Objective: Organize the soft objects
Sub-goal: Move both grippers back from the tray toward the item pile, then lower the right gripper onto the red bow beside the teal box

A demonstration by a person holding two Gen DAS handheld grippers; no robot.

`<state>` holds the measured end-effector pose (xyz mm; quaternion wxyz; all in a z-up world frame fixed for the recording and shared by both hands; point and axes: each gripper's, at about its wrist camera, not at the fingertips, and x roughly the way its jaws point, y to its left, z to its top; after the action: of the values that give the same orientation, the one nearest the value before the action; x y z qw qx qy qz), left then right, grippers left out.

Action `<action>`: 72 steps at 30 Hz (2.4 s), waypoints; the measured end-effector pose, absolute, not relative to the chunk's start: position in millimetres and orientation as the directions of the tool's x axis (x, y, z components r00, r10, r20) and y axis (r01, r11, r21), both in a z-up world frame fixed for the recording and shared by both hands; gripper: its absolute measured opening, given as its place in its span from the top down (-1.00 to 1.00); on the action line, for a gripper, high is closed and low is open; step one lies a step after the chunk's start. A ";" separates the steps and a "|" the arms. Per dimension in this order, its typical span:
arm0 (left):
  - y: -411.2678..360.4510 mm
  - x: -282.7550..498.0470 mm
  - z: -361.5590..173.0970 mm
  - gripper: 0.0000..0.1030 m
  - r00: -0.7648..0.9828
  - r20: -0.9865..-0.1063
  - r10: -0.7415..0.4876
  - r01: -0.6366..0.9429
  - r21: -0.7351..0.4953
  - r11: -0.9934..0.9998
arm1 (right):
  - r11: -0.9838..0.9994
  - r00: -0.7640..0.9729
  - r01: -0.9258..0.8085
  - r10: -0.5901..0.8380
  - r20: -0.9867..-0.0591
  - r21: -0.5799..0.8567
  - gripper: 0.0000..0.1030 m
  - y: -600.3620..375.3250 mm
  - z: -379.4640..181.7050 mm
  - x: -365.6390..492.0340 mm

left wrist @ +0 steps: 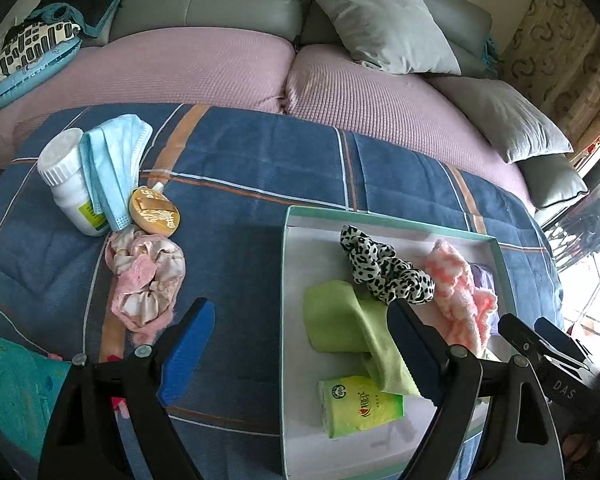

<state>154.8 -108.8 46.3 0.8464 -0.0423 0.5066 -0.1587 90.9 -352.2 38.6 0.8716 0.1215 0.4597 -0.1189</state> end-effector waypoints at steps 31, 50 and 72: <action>-51.6 144.2 69.8 -0.72 0.497 -0.834 -0.241 0.183 -0.171 0.968 | 0.952 0.643 0.238 -0.008 -0.766 0.190 -1.00 -292.7 62.0 86.3; 30.1 146.9 78.0 -0.73 0.535 -0.825 -0.179 0.043 -0.185 0.982 | 0.978 0.612 0.134 0.043 -0.790 0.157 -1.00 -221.6 55.9 107.0; 87.7 169.5 70.3 -0.72 0.420 -0.881 -0.218 0.075 -0.205 0.976 | 0.977 0.536 -0.176 0.198 -0.821 0.121 -0.98 -107.3 43.6 134.1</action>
<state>169.5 87.7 70.3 0.8400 -0.0671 0.5313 -0.0873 134.1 -107.3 43.6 0.8762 0.0117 0.4698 0.1069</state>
